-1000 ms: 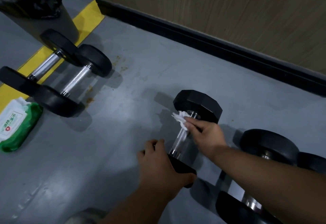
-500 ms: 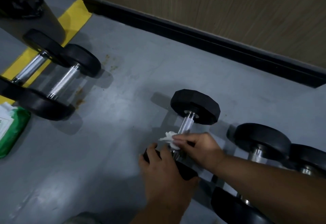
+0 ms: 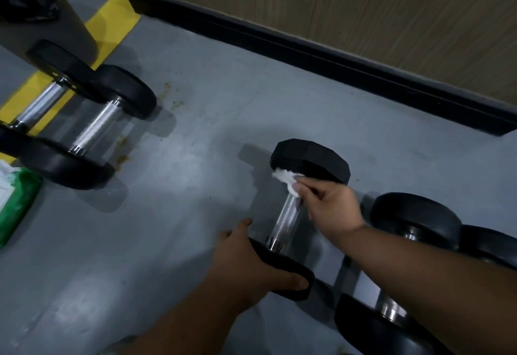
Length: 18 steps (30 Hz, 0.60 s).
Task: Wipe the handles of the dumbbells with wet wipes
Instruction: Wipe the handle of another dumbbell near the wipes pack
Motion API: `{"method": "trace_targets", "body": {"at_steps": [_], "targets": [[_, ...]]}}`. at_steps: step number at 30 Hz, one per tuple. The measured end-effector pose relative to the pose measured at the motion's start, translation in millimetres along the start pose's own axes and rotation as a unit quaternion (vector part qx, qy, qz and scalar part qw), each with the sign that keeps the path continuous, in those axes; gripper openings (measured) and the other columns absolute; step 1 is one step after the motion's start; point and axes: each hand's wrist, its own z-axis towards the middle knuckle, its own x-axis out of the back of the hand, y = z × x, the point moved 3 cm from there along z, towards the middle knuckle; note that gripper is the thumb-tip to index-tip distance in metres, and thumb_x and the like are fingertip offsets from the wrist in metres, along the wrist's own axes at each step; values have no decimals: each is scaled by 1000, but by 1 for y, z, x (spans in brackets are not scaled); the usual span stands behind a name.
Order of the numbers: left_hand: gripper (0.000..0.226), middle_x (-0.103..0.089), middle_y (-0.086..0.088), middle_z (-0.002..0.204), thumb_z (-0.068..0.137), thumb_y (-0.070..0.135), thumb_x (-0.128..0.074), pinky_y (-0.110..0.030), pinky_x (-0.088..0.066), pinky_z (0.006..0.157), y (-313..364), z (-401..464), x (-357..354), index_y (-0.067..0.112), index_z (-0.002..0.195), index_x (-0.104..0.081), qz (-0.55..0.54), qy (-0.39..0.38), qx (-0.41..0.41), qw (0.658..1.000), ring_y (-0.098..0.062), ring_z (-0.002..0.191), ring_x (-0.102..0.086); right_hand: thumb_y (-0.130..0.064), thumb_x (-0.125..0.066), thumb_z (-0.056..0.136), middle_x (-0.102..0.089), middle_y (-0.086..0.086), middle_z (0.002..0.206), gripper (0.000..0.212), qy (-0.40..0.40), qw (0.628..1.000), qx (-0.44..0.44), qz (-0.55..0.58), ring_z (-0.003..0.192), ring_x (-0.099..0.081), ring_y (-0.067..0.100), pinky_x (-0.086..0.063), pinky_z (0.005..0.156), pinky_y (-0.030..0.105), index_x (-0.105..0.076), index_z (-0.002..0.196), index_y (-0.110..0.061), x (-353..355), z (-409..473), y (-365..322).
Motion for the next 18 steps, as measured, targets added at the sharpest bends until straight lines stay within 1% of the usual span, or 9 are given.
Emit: {"method": "trace_targets", "body": {"at_steps": [1, 3, 5, 7, 9, 11, 13, 16, 18], "targets": [[151, -34, 5, 133, 20, 61, -96, -24, -44, 103, 1, -1, 1, 34, 153, -29, 1, -1, -2, 1000, -11, 120, -47, -26, -74, 91, -73, -23, 83, 18, -4, 1000, 9, 9, 71, -63, -16, -51, 81, 17, -77, 104, -38, -2, -3, 0], [152, -35, 4, 136, 21, 59, -96, -28, -47, 104, 4, -4, 3, 32, 154, -28, -10, -9, -6, 1000, -13, 122, -48, -28, -75, 90, -72, -27, 97, 18, -116, 990, 53, -51, 84, -64, -19, -47, 84, 6, -76, 101, -42, -10, -29, 2], [142, -37, 9, 127, 21, 54, -98, -29, -51, 100, 3, -4, 2, 34, 147, -36, -26, -7, -12, 1000, -13, 120, -50, -37, -75, 88, -71, -32, 99, 16, -209, 962, 123, -123, 86, -65, -19, -47, 83, 4, -79, 104, -37, -16, -53, 4], [119, -36, 18, 112, 27, 50, -100, -23, -49, 94, 5, -6, 1, 43, 132, -45, -18, 11, -34, 999, -9, 113, -49, -38, -76, 87, -69, -35, 100, 16, -195, 958, 162, -138, 86, -63, -22, -50, 85, 7, -79, 103, -38, -14, -41, 3], [131, -35, 14, 119, 28, 55, -99, -21, -44, 95, 3, -6, -1, 39, 143, -38, -7, 13, -33, 999, -7, 110, -45, -30, -76, 88, -69, -38, 88, 15, -87, 990, 79, -72, 84, -64, -20, -53, 90, 15, -77, 98, -41, -5, -14, -3], [142, -34, 7, 129, 26, 59, -97, -22, -43, 97, 2, -3, -2, 36, 150, -31, -1, 17, -25, 1000, -7, 110, -43, -27, -75, 90, -67, -34, 71, 17, 9, 1000, 11, -7, 69, -63, -15, -54, 80, 20, -76, 102, -38, -1, -3, -2], [135, -36, 9, 125, 27, 58, -98, -21, -43, 97, 3, -4, -2, 41, 146, -35, -8, 19, -27, 999, -8, 111, -44, -28, -73, 91, -66, -37, 70, 18, -37, 999, 16, -28, 67, -61, -18, -49, 75, 12, -76, 107, -35, -7, -18, -3], [116, -45, 17, 117, 24, 58, -97, -20, -49, 95, 2, -4, -4, 47, 128, -46, -12, 30, -47, 998, -6, 112, -51, -45, -70, 86, -72, -30, 96, 28, -207, 964, 109, -125, 85, -63, -20, -45, 83, 4, -78, 108, -31, -16, -55, -3], [120, -49, 16, 121, 19, 64, -93, -24, -53, 95, -1, -1, -4, 42, 129, -49, -8, 40, -57, 998, -8, 114, -54, -48, -72, 86, -75, -20, 103, 26, -186, 960, 141, -152, 86, -63, -20, -47, 83, 4, -79, 106, -33, -14, -40, -1]]}}
